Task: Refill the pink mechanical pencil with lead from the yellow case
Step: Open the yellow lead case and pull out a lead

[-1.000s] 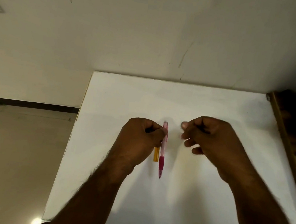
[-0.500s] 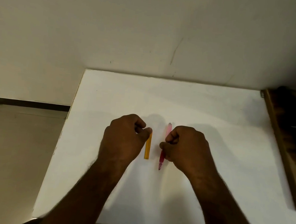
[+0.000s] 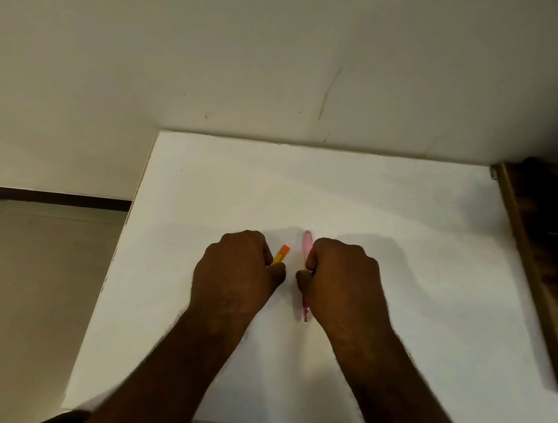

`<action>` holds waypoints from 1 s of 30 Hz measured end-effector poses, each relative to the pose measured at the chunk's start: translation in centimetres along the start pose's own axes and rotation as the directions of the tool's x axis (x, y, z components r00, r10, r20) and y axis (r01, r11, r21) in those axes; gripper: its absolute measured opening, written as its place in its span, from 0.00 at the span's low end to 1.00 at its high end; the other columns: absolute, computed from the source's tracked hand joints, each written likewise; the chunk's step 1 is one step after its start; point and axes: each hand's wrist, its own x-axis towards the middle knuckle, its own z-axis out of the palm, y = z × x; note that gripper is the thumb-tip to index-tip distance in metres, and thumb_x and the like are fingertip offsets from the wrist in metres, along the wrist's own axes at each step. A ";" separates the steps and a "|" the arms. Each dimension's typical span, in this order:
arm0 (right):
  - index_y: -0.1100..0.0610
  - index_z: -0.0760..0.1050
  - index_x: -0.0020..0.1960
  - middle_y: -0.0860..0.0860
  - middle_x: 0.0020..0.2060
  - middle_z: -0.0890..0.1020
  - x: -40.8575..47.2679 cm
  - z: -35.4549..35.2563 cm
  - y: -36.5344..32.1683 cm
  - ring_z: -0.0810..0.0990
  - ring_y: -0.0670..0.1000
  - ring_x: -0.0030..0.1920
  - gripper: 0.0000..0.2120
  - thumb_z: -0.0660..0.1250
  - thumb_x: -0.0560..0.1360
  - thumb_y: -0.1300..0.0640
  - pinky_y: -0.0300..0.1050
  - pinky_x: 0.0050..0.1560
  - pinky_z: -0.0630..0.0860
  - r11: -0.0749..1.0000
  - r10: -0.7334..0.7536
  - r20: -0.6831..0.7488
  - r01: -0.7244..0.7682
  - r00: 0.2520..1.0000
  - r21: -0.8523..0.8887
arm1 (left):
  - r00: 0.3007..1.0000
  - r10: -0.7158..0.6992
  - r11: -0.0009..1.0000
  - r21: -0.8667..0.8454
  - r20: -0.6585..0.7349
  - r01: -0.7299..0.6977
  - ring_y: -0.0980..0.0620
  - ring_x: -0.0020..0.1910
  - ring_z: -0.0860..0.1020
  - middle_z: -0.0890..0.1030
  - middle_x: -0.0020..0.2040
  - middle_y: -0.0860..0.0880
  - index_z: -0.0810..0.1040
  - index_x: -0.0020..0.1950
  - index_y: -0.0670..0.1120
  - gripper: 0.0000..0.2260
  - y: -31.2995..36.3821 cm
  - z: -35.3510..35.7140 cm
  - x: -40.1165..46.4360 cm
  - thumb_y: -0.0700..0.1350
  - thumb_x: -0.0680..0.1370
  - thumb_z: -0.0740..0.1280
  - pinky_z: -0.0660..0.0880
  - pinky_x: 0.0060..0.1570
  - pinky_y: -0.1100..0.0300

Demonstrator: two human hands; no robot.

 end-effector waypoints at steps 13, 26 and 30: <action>0.52 0.84 0.44 0.48 0.35 0.88 1.3 -1.4 0.8 0.88 0.48 0.37 0.02 0.76 0.74 0.58 0.47 0.45 0.86 0.581 0.193 0.060 -0.163 0.979 0.797 | 0.976 0.204 0.970 -0.121 -0.080 -0.212 0.56 0.34 0.78 0.80 0.33 0.56 0.79 0.38 0.53 0.09 0.4 -2.1 -0.1 0.56 0.68 0.73 0.73 0.35 0.62; 0.53 0.79 0.41 0.52 0.34 0.87 1.6 -0.8 0.3 0.87 0.54 0.37 0.08 0.78 0.70 0.60 0.58 0.48 0.85 0.613 0.206 -0.020 -0.113 0.978 0.782 | 0.973 0.211 0.970 -0.099 -0.097 -0.220 0.56 0.33 0.78 0.80 0.33 0.56 0.78 0.36 0.53 0.09 -0.8 -3.5 -0.2 0.56 0.64 0.72 0.78 0.37 0.56; 0.50 0.78 0.41 0.44 0.35 0.83 0.6 1.1 -1.1 0.83 0.47 0.39 0.08 0.77 0.68 0.58 0.44 0.43 0.78 0.861 0.036 -0.017 -0.023 0.999 0.509 | 0.971 0.201 0.967 -0.135 -0.130 -0.218 0.57 0.32 0.79 0.80 0.32 0.56 0.78 0.37 0.53 0.10 -1.3 -3.9 0.1 0.57 0.65 0.72 0.79 0.37 0.55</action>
